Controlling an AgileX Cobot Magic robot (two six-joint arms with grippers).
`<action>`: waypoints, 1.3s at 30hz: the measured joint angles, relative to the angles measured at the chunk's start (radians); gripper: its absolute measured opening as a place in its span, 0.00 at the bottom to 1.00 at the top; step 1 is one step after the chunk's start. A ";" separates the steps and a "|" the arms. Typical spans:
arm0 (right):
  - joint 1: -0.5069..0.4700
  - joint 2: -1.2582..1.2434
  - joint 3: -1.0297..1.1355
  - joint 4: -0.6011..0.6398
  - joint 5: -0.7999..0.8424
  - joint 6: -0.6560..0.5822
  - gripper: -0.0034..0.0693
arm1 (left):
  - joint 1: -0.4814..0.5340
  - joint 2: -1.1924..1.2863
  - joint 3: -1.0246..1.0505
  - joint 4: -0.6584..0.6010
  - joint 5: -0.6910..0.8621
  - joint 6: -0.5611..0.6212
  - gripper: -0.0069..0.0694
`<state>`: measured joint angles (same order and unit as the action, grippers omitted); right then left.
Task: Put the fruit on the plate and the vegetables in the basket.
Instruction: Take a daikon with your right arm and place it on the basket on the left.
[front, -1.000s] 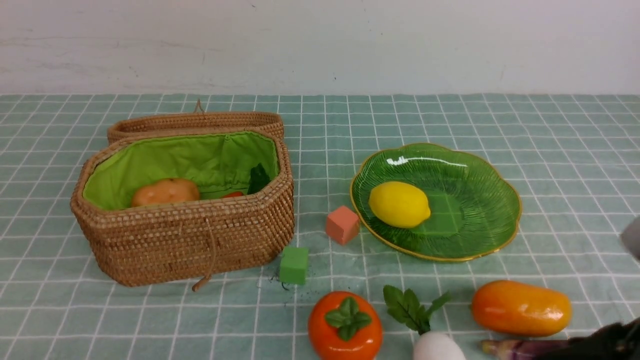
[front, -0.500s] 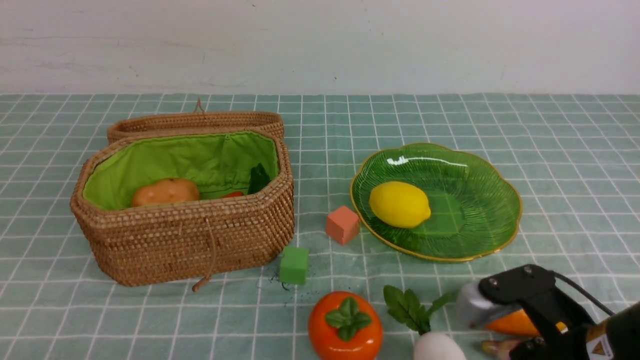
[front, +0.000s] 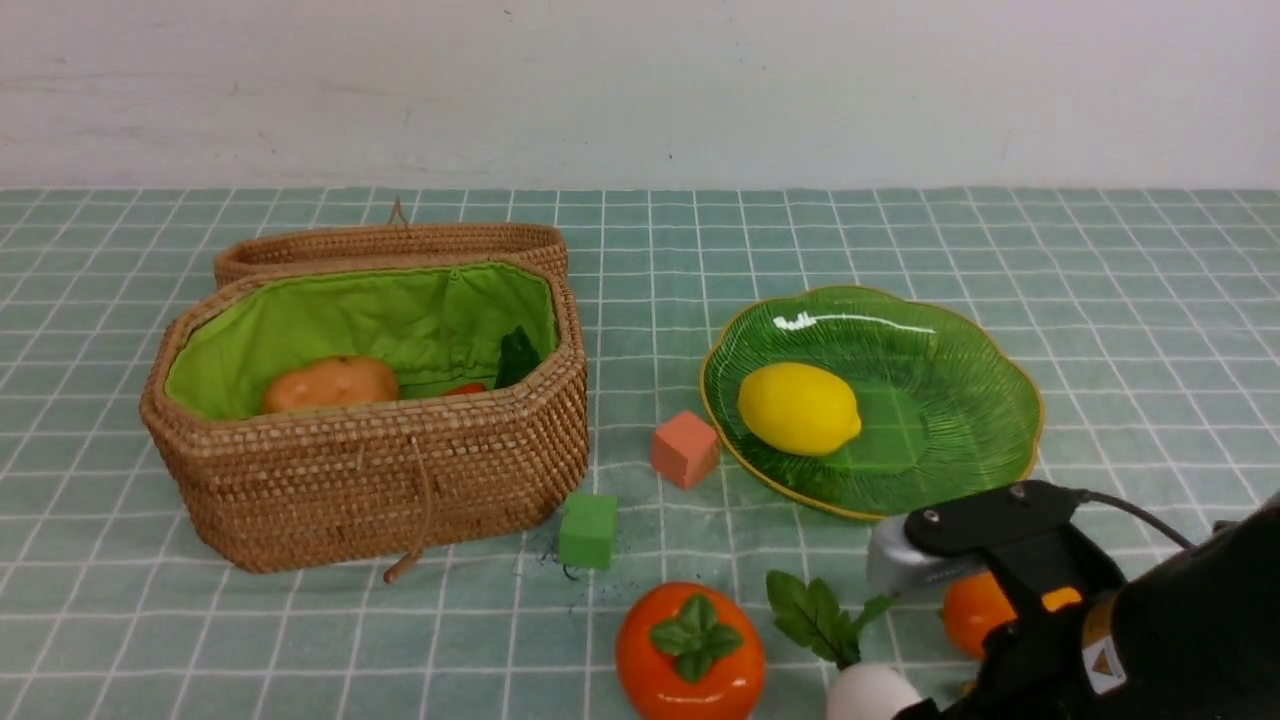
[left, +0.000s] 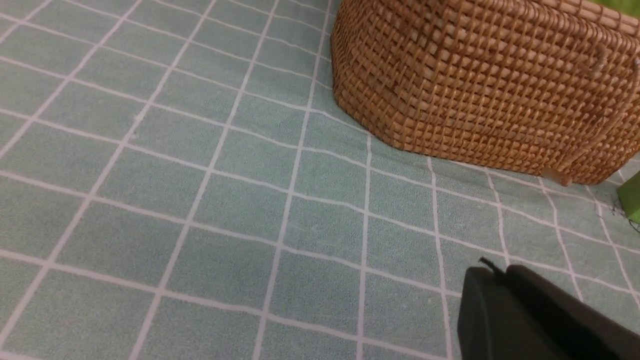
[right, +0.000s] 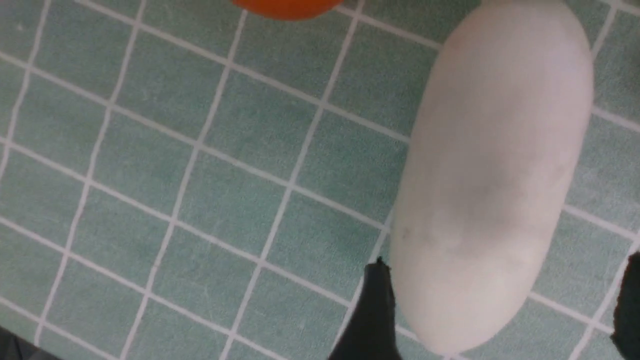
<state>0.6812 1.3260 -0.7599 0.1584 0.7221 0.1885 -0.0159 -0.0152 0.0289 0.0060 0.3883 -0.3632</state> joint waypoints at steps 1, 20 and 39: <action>0.001 0.024 0.000 -0.006 -0.014 -0.002 0.86 | 0.000 0.000 0.000 0.000 0.000 0.000 0.13; 0.007 0.197 -0.005 -0.022 -0.094 -0.055 0.79 | 0.000 0.000 0.000 0.000 0.000 0.000 0.16; -0.123 0.009 -0.358 -0.040 0.207 -0.110 0.79 | 0.000 0.000 0.000 0.000 0.000 0.000 0.17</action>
<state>0.5582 1.3351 -1.1176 0.1183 0.9286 0.0783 -0.0159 -0.0152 0.0289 0.0060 0.3883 -0.3632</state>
